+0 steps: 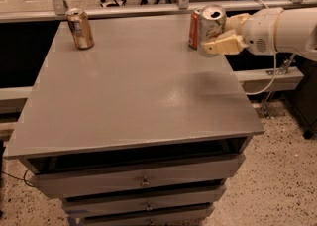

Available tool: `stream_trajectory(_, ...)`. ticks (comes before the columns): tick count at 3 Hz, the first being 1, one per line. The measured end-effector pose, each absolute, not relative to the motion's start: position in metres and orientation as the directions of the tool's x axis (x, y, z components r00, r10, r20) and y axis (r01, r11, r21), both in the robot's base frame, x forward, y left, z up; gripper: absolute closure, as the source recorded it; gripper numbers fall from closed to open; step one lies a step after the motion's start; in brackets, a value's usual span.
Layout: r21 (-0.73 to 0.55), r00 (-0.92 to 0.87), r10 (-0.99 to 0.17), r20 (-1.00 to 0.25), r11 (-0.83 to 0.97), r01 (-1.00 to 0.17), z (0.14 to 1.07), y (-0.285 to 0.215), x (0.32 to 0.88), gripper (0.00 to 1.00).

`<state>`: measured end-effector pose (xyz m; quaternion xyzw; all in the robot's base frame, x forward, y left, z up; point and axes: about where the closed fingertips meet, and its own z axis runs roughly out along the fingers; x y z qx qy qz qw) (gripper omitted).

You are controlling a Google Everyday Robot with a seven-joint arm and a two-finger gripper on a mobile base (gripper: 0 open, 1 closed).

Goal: Move 7up can near coke can

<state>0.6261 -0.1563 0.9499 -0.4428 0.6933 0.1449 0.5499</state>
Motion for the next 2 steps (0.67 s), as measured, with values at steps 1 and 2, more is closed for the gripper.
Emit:
stream_trajectory(1,-0.247,-0.038,-0.400,-0.916,0.636,-0.731,0.943,-0.196,0.665,1.00)
stream_trajectory(2,-0.193,-0.097,-0.359,-0.928,0.688,-0.700,0.923,-0.223,0.693,1.00)
